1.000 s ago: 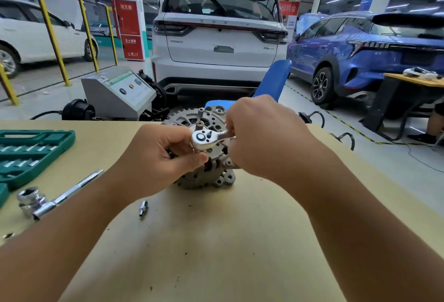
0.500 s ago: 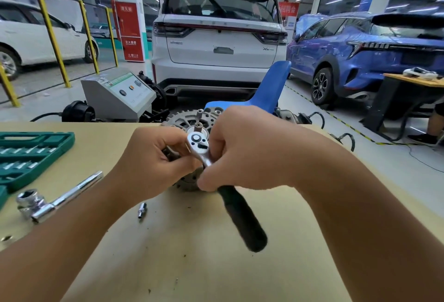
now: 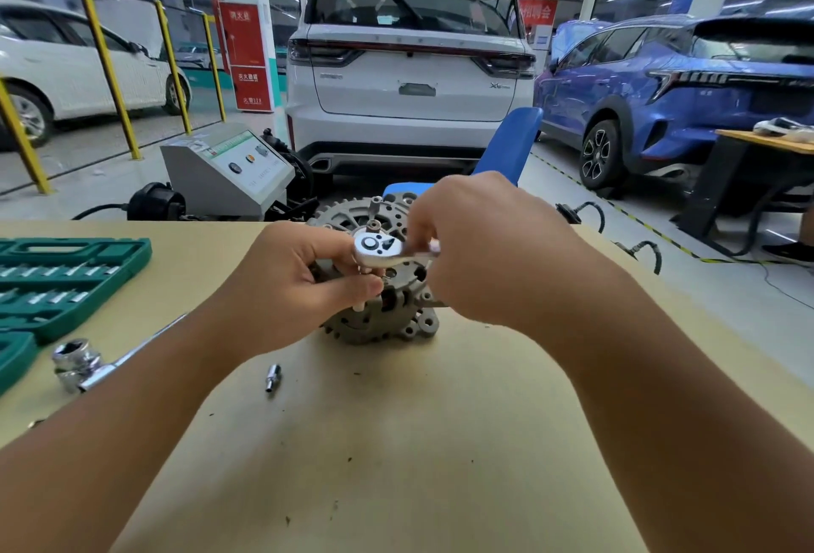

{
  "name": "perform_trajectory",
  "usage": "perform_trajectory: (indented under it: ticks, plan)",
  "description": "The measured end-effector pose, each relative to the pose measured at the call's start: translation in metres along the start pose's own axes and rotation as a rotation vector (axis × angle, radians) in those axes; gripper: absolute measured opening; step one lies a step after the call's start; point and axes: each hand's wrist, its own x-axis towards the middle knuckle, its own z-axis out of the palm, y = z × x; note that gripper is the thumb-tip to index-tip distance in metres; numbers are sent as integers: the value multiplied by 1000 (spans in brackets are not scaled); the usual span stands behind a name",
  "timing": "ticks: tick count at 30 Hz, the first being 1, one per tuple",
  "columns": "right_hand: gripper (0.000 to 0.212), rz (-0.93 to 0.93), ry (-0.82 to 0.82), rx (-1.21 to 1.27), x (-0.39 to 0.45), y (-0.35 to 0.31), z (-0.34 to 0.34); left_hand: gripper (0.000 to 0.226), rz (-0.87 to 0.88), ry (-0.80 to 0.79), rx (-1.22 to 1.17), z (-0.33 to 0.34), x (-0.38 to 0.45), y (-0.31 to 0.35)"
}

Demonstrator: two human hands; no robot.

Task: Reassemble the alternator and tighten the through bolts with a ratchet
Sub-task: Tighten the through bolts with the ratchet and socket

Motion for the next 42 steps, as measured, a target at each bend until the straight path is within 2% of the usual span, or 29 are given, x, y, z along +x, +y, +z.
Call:
perform_trajectory:
  ticks: [2, 4, 5, 6, 8, 9, 11, 12, 14, 16, 17, 19, 21, 23, 24, 27, 28, 30, 32, 34, 37, 39, 40, 42]
  plan:
    - [16, 2, 28, -19, 0, 0, 1, 14, 19, 20, 12, 2, 0, 0]
    - [7, -40, -93, 86, -2, -4, 2, 8, 25, 42, -27, 7, -1, 2]
    - [15, -64, -155, 110, -2, -7, 3, 2, 36, 40, -39, 8, -1, 2]
    - [20, -74, -191, 122, -3, -9, 2, 6, 39, 37, -39, 9, -1, 2]
    - [7, -64, -166, 126, -1, -8, 1, 20, 13, 8, -49, 7, 0, -1]
    - [7, -47, -125, 102, 0, -5, 1, 19, 0, -8, -52, 6, 1, -2]
    - [22, -15, -8, -11, 0, -2, 4, 15, -9, -33, -33, 3, 2, -3]
    - [21, -15, 34, -42, -1, -3, 4, 13, -6, -33, -28, 4, 2, -3]
    - [6, -51, -38, 36, -2, -8, 4, 8, 23, -16, -61, 4, 1, -1]
    - [22, -88, -175, 124, -4, -14, 4, 10, 72, 5, -70, 3, -1, 1]
    - [23, -93, -191, 137, -4, -16, 3, 11, 75, 5, -63, 3, -2, 1]
    - [6, -74, -117, 93, -2, -11, 1, 6, 38, -14, -42, 0, 0, 0]
    - [22, -25, 9, -30, 0, -4, 5, 7, 15, -35, 2, -1, 1, -2]
    - [15, -17, 75, -51, -1, -3, 6, 6, 9, -31, 13, 0, 2, -2]
    - [4, -39, 51, -16, -2, -4, 5, 6, 18, -17, -1, 2, 2, -1]
    - [32, -101, -135, 146, -4, -13, 5, 16, 57, 33, -48, 8, -1, 2]
    - [33, -95, -153, 178, -4, -15, 4, 19, 57, 34, -58, 9, -1, 2]
    - [17, -62, -99, 132, -3, -12, 2, 13, 52, 2, -71, 7, 0, 0]
    - [4, -18, 18, -15, -2, -8, 3, 16, 32, -17, -35, 7, 1, -2]
    - [15, -20, 66, -59, -3, -8, 5, 21, 22, 1, -13, 9, 0, -2]
    - [29, -84, -114, 74, -6, -16, 4, 12, 62, 74, -39, 10, -3, 1]
    - [25, -87, -168, 136, -6, -17, 2, 12, 68, 56, -52, 7, -3, 2]
    - [16, -74, -156, 122, -5, -15, 2, 14, 59, 33, -60, 5, -2, 1]
    - [11, -40, -37, 10, -4, -12, 5, 13, 37, 2, -53, 2, 0, -1]
